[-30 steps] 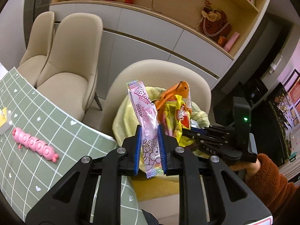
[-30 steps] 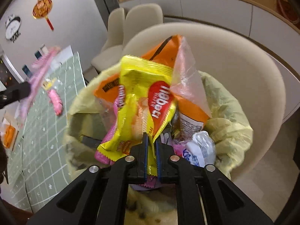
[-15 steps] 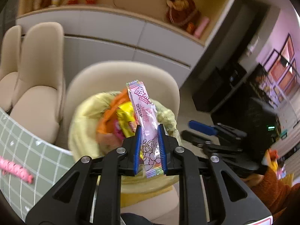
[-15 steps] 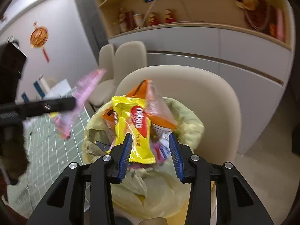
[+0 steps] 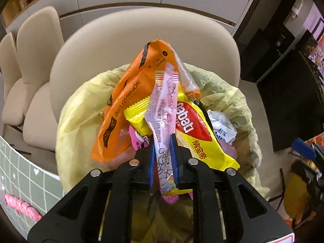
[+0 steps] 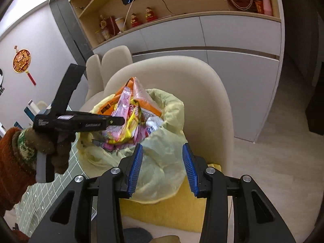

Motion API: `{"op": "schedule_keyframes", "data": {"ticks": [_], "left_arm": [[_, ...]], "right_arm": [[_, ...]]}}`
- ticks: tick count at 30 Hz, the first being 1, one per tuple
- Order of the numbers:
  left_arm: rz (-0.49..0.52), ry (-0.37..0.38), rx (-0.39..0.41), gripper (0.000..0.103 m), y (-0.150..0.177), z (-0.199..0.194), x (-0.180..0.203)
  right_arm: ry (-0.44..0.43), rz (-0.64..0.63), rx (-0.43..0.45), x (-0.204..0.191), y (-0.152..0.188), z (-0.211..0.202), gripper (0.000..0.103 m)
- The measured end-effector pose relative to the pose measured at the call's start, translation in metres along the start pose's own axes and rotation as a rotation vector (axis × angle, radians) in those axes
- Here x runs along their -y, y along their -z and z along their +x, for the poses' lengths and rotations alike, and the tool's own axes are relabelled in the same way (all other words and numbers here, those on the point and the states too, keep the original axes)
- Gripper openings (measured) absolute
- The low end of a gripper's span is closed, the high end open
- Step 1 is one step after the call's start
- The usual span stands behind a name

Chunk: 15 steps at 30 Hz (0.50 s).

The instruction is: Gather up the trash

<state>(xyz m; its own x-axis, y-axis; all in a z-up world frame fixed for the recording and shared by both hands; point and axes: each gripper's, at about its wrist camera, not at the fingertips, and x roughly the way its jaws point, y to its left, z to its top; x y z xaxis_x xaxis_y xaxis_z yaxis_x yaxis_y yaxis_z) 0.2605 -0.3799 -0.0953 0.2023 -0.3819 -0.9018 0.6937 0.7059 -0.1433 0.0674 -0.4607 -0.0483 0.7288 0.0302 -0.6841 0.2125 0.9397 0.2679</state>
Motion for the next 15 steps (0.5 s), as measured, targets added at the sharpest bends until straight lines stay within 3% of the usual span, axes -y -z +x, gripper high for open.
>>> {"op": "schedule_keyframes", "data": {"ticks": [10,11,15], "left_arm": [[-0.021,0.081,-0.014,0.016,0.03,-0.016,-0.001],[-0.023,0.096,0.002,0.019,0.032,-0.021,-0.002],[-0.052,0.152,0.071,0.053,0.037,-0.042,-0.006]], "right_arm": [[0.003,-0.012,0.004,-0.015,0.01,-0.008,0.039],[0.004,-0.009,0.007,-0.016,0.009,-0.008,0.039],[0.015,-0.01,0.022,-0.019,0.008,-0.011,0.039]]}}
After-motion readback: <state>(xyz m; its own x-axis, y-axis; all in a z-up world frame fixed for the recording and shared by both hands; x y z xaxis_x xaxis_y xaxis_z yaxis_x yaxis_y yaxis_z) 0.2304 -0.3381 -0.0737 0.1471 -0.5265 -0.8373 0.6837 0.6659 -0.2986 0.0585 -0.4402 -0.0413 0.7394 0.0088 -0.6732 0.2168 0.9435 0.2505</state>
